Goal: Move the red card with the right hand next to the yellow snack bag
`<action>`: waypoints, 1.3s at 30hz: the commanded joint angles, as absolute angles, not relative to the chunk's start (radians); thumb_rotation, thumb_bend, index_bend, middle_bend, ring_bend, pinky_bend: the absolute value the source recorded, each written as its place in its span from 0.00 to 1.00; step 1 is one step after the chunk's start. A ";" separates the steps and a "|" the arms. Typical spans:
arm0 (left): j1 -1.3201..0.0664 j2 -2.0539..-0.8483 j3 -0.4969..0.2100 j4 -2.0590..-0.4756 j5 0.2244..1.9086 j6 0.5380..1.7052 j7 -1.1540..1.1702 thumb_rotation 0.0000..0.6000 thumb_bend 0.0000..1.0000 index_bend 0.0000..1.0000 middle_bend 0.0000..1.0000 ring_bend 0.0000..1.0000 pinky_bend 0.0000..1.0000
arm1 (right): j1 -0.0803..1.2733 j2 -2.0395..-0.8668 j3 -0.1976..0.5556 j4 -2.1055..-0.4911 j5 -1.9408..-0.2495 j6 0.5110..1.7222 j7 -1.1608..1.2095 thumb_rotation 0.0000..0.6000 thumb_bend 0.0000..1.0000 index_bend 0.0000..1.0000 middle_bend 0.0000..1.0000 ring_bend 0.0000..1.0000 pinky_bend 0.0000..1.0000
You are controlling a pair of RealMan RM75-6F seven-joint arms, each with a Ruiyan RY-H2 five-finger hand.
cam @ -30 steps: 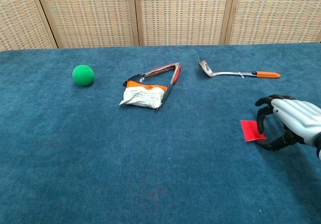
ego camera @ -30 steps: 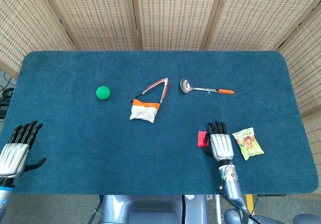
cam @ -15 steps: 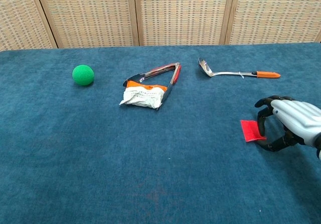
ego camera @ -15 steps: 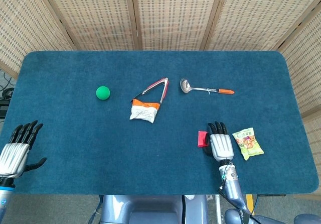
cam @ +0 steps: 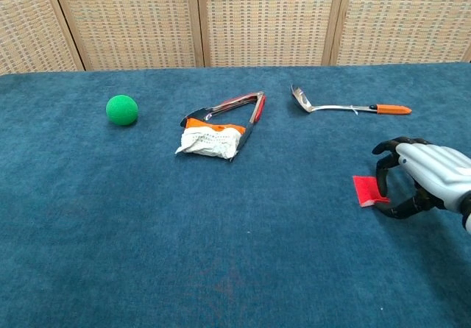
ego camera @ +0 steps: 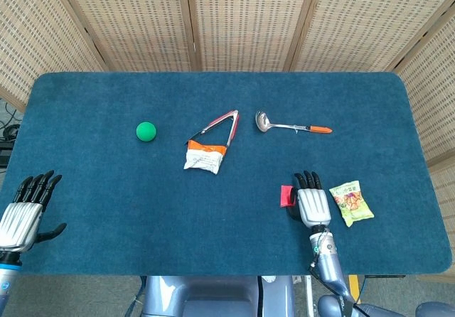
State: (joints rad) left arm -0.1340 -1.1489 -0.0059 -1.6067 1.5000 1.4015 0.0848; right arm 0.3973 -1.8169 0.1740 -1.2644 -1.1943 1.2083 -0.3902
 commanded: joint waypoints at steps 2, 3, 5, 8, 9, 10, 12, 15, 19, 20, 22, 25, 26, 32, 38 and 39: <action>-0.134 -1.148 -0.006 -1.607 1.499 1.401 0.084 1.00 0.22 0.00 0.00 0.00 0.00 | 0.403 -1.818 0.178 -1.262 -1.191 1.203 -0.396 1.00 0.36 0.59 0.16 0.00 0.00; -0.134 -1.148 -0.006 -1.607 1.498 1.400 0.083 1.00 0.22 0.00 0.00 0.00 0.00 | 0.405 -1.818 0.179 -1.262 -1.189 1.200 -0.400 1.00 0.36 0.59 0.16 0.00 0.00; -0.134 -1.148 -0.006 -1.607 1.498 1.400 0.083 1.00 0.22 0.00 0.00 0.00 0.00 | 0.408 -1.816 0.181 -1.265 -1.185 1.196 -0.407 1.00 0.36 0.59 0.16 0.00 0.00; -0.135 -1.147 -0.006 -1.607 1.497 1.399 0.082 1.00 0.22 0.00 0.00 0.00 0.00 | 0.413 -1.814 0.184 -1.270 -1.180 1.189 -0.417 1.00 0.36 0.59 0.16 0.00 0.00; -0.135 -1.147 -0.006 -1.607 1.497 1.399 0.082 1.00 0.22 0.00 0.00 0.00 0.00 | 0.416 -1.813 0.184 -1.271 -1.179 1.187 -0.425 1.00 0.36 0.59 0.16 0.00 0.00; -0.135 -1.147 -0.006 -1.607 1.497 1.399 0.082 1.00 0.22 0.00 0.00 0.00 0.00 | 0.419 -1.812 0.185 -1.274 -1.175 1.184 -0.432 1.00 0.36 0.59 0.16 0.00 0.00; -0.135 -1.147 -0.006 -1.607 1.498 1.399 0.082 1.00 0.22 0.00 0.00 0.00 0.00 | 0.422 -1.809 0.186 -1.281 -1.167 1.178 -0.443 1.00 0.36 0.59 0.16 0.00 0.00; -0.135 -1.147 -0.006 -1.607 1.497 1.399 0.081 1.00 0.22 0.00 0.00 0.00 0.00 | 0.425 -1.806 0.187 -1.287 -1.156 1.171 -0.456 1.00 0.38 0.59 0.16 0.00 0.00; -0.135 -1.147 -0.006 -1.607 1.498 1.399 0.080 1.00 0.22 0.00 0.00 0.00 0.00 | 0.428 -1.804 0.186 -1.292 -1.144 1.164 -0.469 1.00 0.41 0.59 0.16 0.00 0.00; -0.135 -1.147 -0.006 -1.607 1.498 1.399 0.080 1.00 0.22 0.00 0.00 0.00 0.00 | 0.428 -1.803 0.186 -1.294 -1.141 1.163 -0.471 1.00 0.42 0.59 0.16 0.00 0.00; -0.135 -1.146 -0.005 -1.608 1.498 1.399 0.080 1.00 0.22 0.00 0.00 0.00 0.00 | 0.429 -1.803 0.185 -1.296 -1.141 1.164 -0.472 1.00 0.43 0.59 0.16 0.00 0.00; -0.135 -1.146 -0.005 -1.608 1.499 1.400 0.080 1.00 0.22 0.00 0.00 0.00 0.00 | 0.431 -1.801 0.187 -1.299 -1.140 1.167 -0.472 1.00 0.44 0.59 0.16 0.00 0.00; -0.135 -1.146 -0.005 -1.608 1.499 1.400 0.080 1.00 0.22 0.00 0.00 0.00 0.00 | 0.432 -1.801 0.187 -1.299 -1.140 1.167 -0.473 1.00 0.44 0.59 0.16 0.00 0.00; -0.135 -1.146 -0.004 -1.609 1.501 1.400 0.080 1.00 0.22 0.00 0.00 0.00 0.00 | 0.434 -1.796 0.187 -1.306 -1.134 1.168 -0.477 1.00 0.44 0.59 0.16 0.00 0.00; -0.136 -1.147 -0.004 -1.608 1.501 1.398 0.081 1.00 0.22 0.00 0.00 0.00 0.00 | 0.436 -1.794 0.185 -1.306 -1.134 1.169 -0.475 1.00 0.44 0.59 0.17 0.00 0.00; -0.137 -1.147 -0.004 -1.608 1.501 1.398 0.081 1.00 0.22 0.00 0.00 0.00 0.00 | 0.436 -1.794 0.185 -1.306 -1.135 1.170 -0.474 1.00 0.44 0.59 0.17 0.00 0.00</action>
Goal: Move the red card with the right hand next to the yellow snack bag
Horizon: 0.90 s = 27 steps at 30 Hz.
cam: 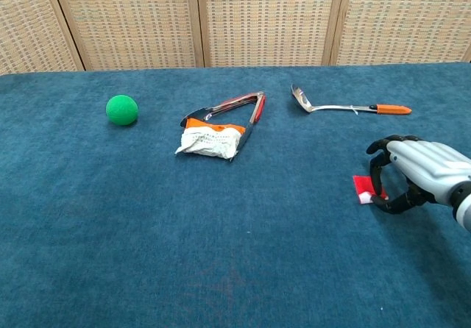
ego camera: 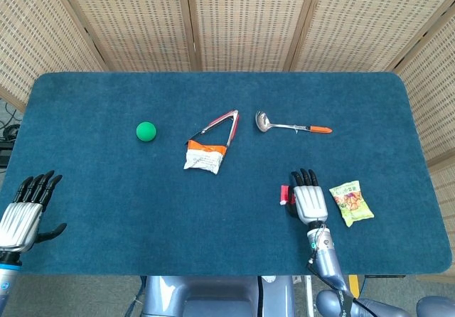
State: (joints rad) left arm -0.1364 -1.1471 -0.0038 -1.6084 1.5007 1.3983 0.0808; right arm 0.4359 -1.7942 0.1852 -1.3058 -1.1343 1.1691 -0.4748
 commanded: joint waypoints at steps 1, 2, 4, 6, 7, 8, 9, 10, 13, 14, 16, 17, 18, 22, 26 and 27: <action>-0.137 -1.147 -0.004 -1.608 1.501 1.398 0.081 1.00 0.22 0.00 0.00 0.00 0.00 | 0.437 -1.793 0.185 -1.306 -1.135 1.170 -0.473 1.00 0.44 0.59 0.17 0.00 0.00; -0.137 -1.147 -0.004 -1.608 1.501 1.398 0.082 1.00 0.22 0.00 0.00 0.00 0.00 | 0.437 -1.793 0.186 -1.307 -1.134 1.171 -0.473 1.00 0.44 0.59 0.17 0.00 0.00; -0.138 -1.148 -0.004 -1.609 1.500 1.397 0.082 1.00 0.22 0.00 0.00 0.00 0.00 | 0.438 -1.790 0.187 -1.311 -1.135 1.172 -0.472 1.00 0.44 0.59 0.17 0.00 0.00; -0.138 -1.148 -0.005 -1.609 1.500 1.397 0.082 1.00 0.22 0.00 0.00 0.00 0.00 | 0.440 -1.788 0.188 -1.314 -1.137 1.173 -0.472 1.00 0.44 0.59 0.17 0.00 0.00; -0.138 -1.148 -0.005 -1.609 1.500 1.398 0.082 1.00 0.22 0.00 0.00 0.00 0.00 | 0.443 -1.787 0.190 -1.316 -1.141 1.177 -0.473 1.00 0.44 0.59 0.17 0.00 0.00; -0.138 -1.148 -0.005 -1.610 1.500 1.398 0.082 1.00 0.22 0.00 0.00 0.00 0.00 | 0.445 -1.787 0.192 -1.318 -1.142 1.179 -0.474 1.00 0.44 0.59 0.17 0.00 0.00; -0.138 -1.147 -0.005 -1.610 1.500 1.398 0.081 1.00 0.22 0.00 0.00 0.00 0.00 | 0.447 -1.787 0.194 -1.320 -1.142 1.178 -0.475 1.00 0.44 0.59 0.17 0.00 0.00; -0.138 -1.147 -0.005 -1.609 1.500 1.399 0.080 1.00 0.22 0.00 0.00 0.00 0.00 | 0.450 -1.786 0.195 -1.322 -1.142 1.179 -0.478 1.00 0.44 0.59 0.17 0.00 0.00; -0.137 -1.146 -0.005 -1.609 1.500 1.400 0.078 1.00 0.22 0.00 0.00 0.00 0.00 | 0.459 -1.786 0.203 -1.327 -1.139 1.177 -0.490 1.00 0.44 0.59 0.17 0.00 0.00; -0.137 -1.145 -0.006 -1.608 1.499 1.401 0.075 1.00 0.22 0.00 0.00 0.00 0.00 | 0.463 -1.787 0.206 -1.328 -1.139 1.177 -0.492 1.00 0.44 0.59 0.17 0.00 0.00; -0.137 -1.145 -0.007 -1.607 1.497 1.400 0.072 1.00 0.22 0.00 0.00 0.00 0.00 | 0.470 -1.789 0.211 -1.328 -1.135 1.175 -0.498 1.00 0.44 0.59 0.17 0.00 0.00; -0.137 -1.144 -0.008 -1.607 1.495 1.399 0.070 1.00 0.22 0.00 0.00 0.00 0.00 | 0.475 -1.790 0.214 -1.328 -1.134 1.174 -0.503 1.00 0.44 0.59 0.17 0.00 0.00; -0.137 -1.144 -0.008 -1.607 1.494 1.399 0.068 1.00 0.22 0.00 0.00 0.00 0.00 | 0.478 -1.790 0.217 -1.328 -1.132 1.173 -0.507 1.00 0.44 0.59 0.17 0.00 0.00; -0.138 -1.143 -0.010 -1.605 1.492 1.397 0.062 1.00 0.22 0.00 0.00 0.00 0.00 | 0.498 -1.790 0.233 -1.336 -1.124 1.170 -0.528 1.00 0.44 0.59 0.17 0.00 0.00; -0.138 -1.142 -0.010 -1.604 1.491 1.396 0.059 1.00 0.22 0.00 0.00 0.00 0.00 | 0.511 -1.785 0.248 -1.348 -1.113 1.168 -0.544 1.00 0.44 0.59 0.17 0.00 0.00; -0.139 -1.142 -0.010 -1.603 1.490 1.396 0.058 1.00 0.22 0.00 0.00 0.00 0.00 | 0.516 -1.782 0.254 -1.355 -1.110 1.170 -0.550 1.00 0.44 0.59 0.17 0.00 0.00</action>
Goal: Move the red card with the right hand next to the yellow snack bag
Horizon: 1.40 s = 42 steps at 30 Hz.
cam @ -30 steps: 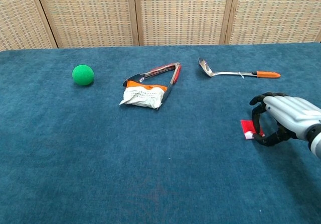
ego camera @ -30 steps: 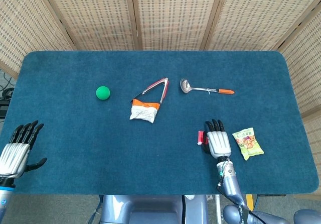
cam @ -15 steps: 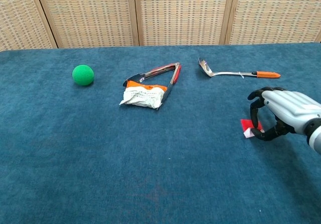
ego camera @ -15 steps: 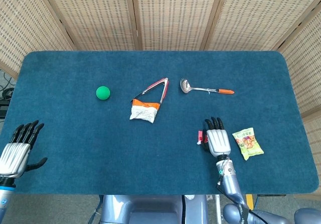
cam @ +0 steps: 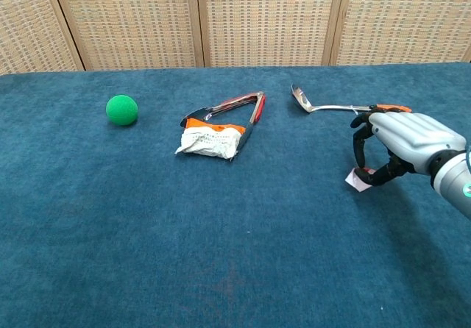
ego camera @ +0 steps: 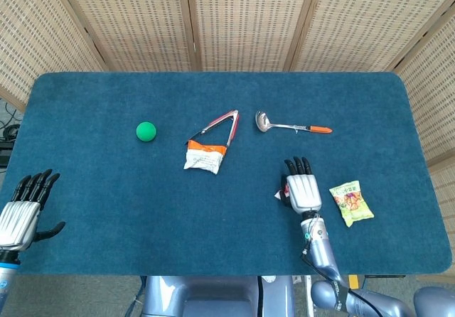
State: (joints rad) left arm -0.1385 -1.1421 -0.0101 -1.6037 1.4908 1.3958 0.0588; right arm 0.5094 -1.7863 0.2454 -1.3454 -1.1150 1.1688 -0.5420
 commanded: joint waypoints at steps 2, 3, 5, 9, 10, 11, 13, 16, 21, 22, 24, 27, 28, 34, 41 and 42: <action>-0.138 -1.141 -0.011 -1.603 1.489 1.397 0.056 1.00 0.22 0.00 0.00 0.00 0.00 | 0.527 -1.775 0.266 -1.367 -1.112 1.178 -0.561 1.00 0.44 0.59 0.17 0.00 0.00; -0.138 -1.141 -0.012 -1.602 1.489 1.397 0.054 1.00 0.22 0.00 0.00 0.00 0.00 | 0.531 -1.770 0.270 -1.373 -1.112 1.181 -0.566 1.00 0.44 0.59 0.17 0.00 0.00; -0.138 -1.141 -0.012 -1.601 1.488 1.398 0.052 1.00 0.22 0.00 0.00 0.00 0.00 | 0.537 -1.759 0.284 -1.391 -1.110 1.189 -0.569 1.00 0.44 0.59 0.17 0.00 0.00; -0.138 -1.140 -0.013 -1.599 1.488 1.398 0.050 1.00 0.22 0.00 0.00 0.00 0.00 | 0.546 -1.736 0.299 -1.422 -1.110 1.204 -0.582 1.00 0.44 0.59 0.17 0.00 0.00; -0.138 -1.140 -0.013 -1.599 1.488 1.398 0.049 1.00 0.22 0.00 0.00 0.00 0.00 | 0.549 -1.724 0.305 -1.437 -1.112 1.211 -0.589 1.00 0.44 0.59 0.17 0.00 0.00; -0.138 -1.140 -0.013 -1.599 1.489 1.399 0.048 1.00 0.22 0.00 0.00 0.00 0.00 | 0.550 -1.715 0.309 -1.450 -1.115 1.218 -0.597 1.00 0.44 0.59 0.17 0.00 0.00; -0.138 -1.139 -0.013 -1.599 1.490 1.400 0.046 1.00 0.22 0.00 0.00 0.00 0.00 | 0.551 -1.694 0.314 -1.477 -1.122 1.235 -0.611 1.00 0.44 0.59 0.17 0.00 0.00; -0.137 -1.138 -0.014 -1.600 1.491 1.403 0.043 1.00 0.22 0.00 0.00 0.00 0.00 | 0.542 -1.662 0.313 -1.521 -1.129 1.258 -0.621 1.00 0.44 0.59 0.16 0.00 0.00; -0.134 -1.135 -0.013 -1.597 1.494 1.407 0.036 1.00 0.22 0.00 0.00 0.00 0.00 | 0.506 -1.601 0.295 -1.584 -1.148 1.302 -0.614 1.00 0.41 0.57 0.13 0.00 0.00; -0.134 -1.134 -0.012 -1.597 1.494 1.408 0.035 1.00 0.22 0.00 0.00 0.00 0.00 | 0.495 -1.585 0.289 -1.599 -1.153 1.313 -0.609 1.00 0.39 0.54 0.11 0.00 0.00; -0.133 -1.132 -0.012 -1.599 1.497 1.411 0.033 1.00 0.22 0.00 0.00 0.00 0.00 | 0.467 -1.544 0.269 -1.633 -1.172 1.337 -0.594 1.00 0.36 0.47 0.06 0.00 0.00; -0.130 -1.131 -0.012 -1.601 1.502 1.419 0.034 1.00 0.22 0.00 0.00 0.00 0.00 | 0.419 -1.475 0.231 -1.678 -1.208 1.371 -0.564 1.00 0.29 0.38 0.01 0.00 0.00; -0.130 -1.131 -0.011 -1.602 1.503 1.420 0.034 1.00 0.22 0.00 0.00 0.00 0.00 | 0.404 -1.455 0.219 -1.691 -1.220 1.381 -0.550 1.00 0.27 0.35 0.00 0.00 0.00; -0.127 -1.133 -0.003 -1.610 1.517 1.425 0.055 1.00 0.22 0.00 0.00 0.00 0.00 | 0.289 -1.323 0.132 -1.735 -1.324 1.466 -0.402 1.00 0.18 0.29 0.00 0.00 0.00; -0.112 -1.127 -0.002 -1.640 1.537 1.465 0.068 1.00 0.22 0.00 0.00 0.00 0.00 | 0.175 -1.245 0.043 -1.662 -1.436 1.564 -0.226 1.00 0.13 0.26 0.00 0.00 0.00; -0.110 -1.128 -0.003 -1.642 1.534 1.466 0.070 1.00 0.22 0.00 0.00 0.00 0.00 | 0.159 -1.238 0.032 -1.650 -1.452 1.581 -0.208 1.00 0.13 0.26 0.00 0.00 0.00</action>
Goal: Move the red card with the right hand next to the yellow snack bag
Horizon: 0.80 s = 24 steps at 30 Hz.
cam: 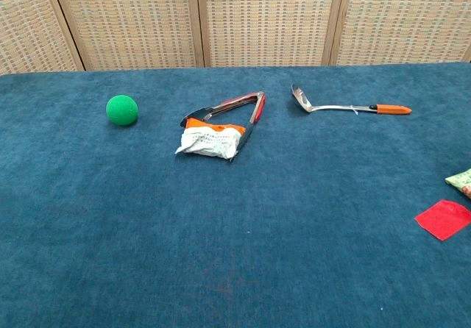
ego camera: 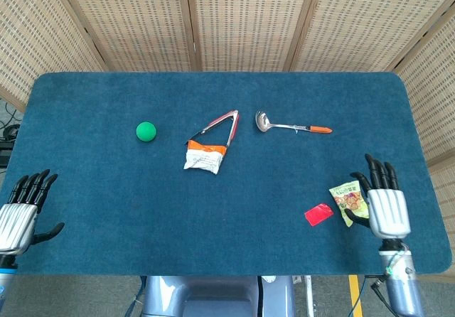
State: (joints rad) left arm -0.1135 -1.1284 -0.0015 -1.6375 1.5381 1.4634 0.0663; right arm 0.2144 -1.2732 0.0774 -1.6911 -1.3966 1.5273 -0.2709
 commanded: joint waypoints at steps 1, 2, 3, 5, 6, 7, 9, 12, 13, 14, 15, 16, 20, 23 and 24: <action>-0.110 -1.128 -0.004 -1.643 1.532 1.467 0.073 1.00 0.22 0.00 0.00 0.00 0.00 | 0.146 -1.234 0.024 -1.640 -1.465 1.595 -0.189 1.00 0.13 0.26 0.00 0.00 0.00; -0.109 -1.128 -0.005 -1.643 1.531 1.467 0.075 1.00 0.22 0.00 0.00 0.00 0.00 | 0.138 -1.232 0.020 -1.634 -1.471 1.603 -0.176 1.00 0.13 0.26 0.00 0.00 0.00; -0.109 -1.128 -0.005 -1.644 1.528 1.466 0.077 1.00 0.22 0.00 0.00 0.00 0.00 | 0.125 -1.227 0.014 -1.627 -1.479 1.617 -0.156 1.00 0.13 0.26 0.00 0.00 0.00; -0.108 -1.127 -0.005 -1.646 1.525 1.464 0.079 1.00 0.22 0.00 0.00 0.00 0.00 | 0.104 -1.220 0.004 -1.618 -1.493 1.639 -0.124 1.00 0.13 0.26 0.00 0.00 0.00; -0.108 -1.127 -0.005 -1.648 1.524 1.464 0.081 1.00 0.22 0.00 0.00 0.00 0.00 | 0.096 -1.218 0.000 -1.613 -1.500 1.647 -0.112 1.00 0.13 0.26 0.00 0.00 0.00; -0.107 -1.126 -0.006 -1.649 1.524 1.465 0.084 1.00 0.22 0.00 0.00 0.00 0.00 | 0.087 -1.215 -0.003 -1.608 -1.507 1.656 -0.096 1.00 0.13 0.25 0.00 0.00 0.00; -0.107 -1.125 -0.006 -1.651 1.524 1.466 0.088 1.00 0.22 0.00 0.00 0.00 0.00 | 0.080 -1.203 -0.013 -1.605 -1.525 1.655 -0.089 1.00 0.13 0.23 0.00 0.00 0.00; -0.106 -1.125 -0.006 -1.651 1.526 1.467 0.094 1.00 0.22 0.00 0.00 0.00 0.00 | 0.077 -1.180 -0.024 -1.610 -1.540 1.636 -0.088 1.00 0.13 0.18 0.00 0.00 0.00; -0.106 -1.125 -0.005 -1.652 1.527 1.466 0.096 1.00 0.22 0.00 0.00 0.00 0.00 | 0.078 -1.171 -0.028 -1.614 -1.539 1.622 -0.093 1.00 0.13 0.15 0.00 0.00 0.00; -0.107 -1.124 -0.004 -1.652 1.527 1.464 0.099 1.00 0.22 0.00 0.00 0.00 0.00 | 0.079 -1.161 -0.031 -1.621 -1.536 1.607 -0.100 1.00 0.13 0.13 0.00 0.00 0.00; -0.107 -1.123 -0.003 -1.653 1.527 1.462 0.102 1.00 0.22 0.00 0.00 0.00 0.00 | 0.080 -1.153 -0.034 -1.628 -1.532 1.593 -0.107 1.00 0.13 0.11 0.00 0.00 0.00; -0.106 -1.122 -0.002 -1.654 1.526 1.461 0.104 1.00 0.22 0.00 0.00 0.00 0.00 | 0.081 -1.146 -0.037 -1.635 -1.528 1.579 -0.112 1.00 0.13 0.07 0.00 0.00 0.00; -0.104 -1.117 0.001 -1.661 1.526 1.459 0.111 1.00 0.22 0.00 0.00 0.00 0.00 | 0.086 -1.112 -0.049 -1.676 -1.498 1.511 -0.157 1.00 0.13 0.00 0.00 0.00 0.00; -0.103 -1.116 0.000 -1.665 1.529 1.463 0.110 1.00 0.22 0.00 0.00 0.00 0.00 | 0.087 -1.103 -0.044 -1.697 -1.484 1.491 -0.179 1.00 0.13 0.00 0.00 0.00 0.00; -0.103 -1.115 0.000 -1.665 1.529 1.462 0.111 1.00 0.21 0.00 0.00 0.00 0.00 | 0.087 -1.102 -0.043 -1.701 -1.483 1.489 -0.183 1.00 0.13 0.00 0.00 0.00 0.00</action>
State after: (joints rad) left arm -0.1031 -1.1156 0.0000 -1.6651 1.5289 1.4626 0.1109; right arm 0.0865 -1.1055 -0.0437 -1.6969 -1.4855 1.4929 -0.1788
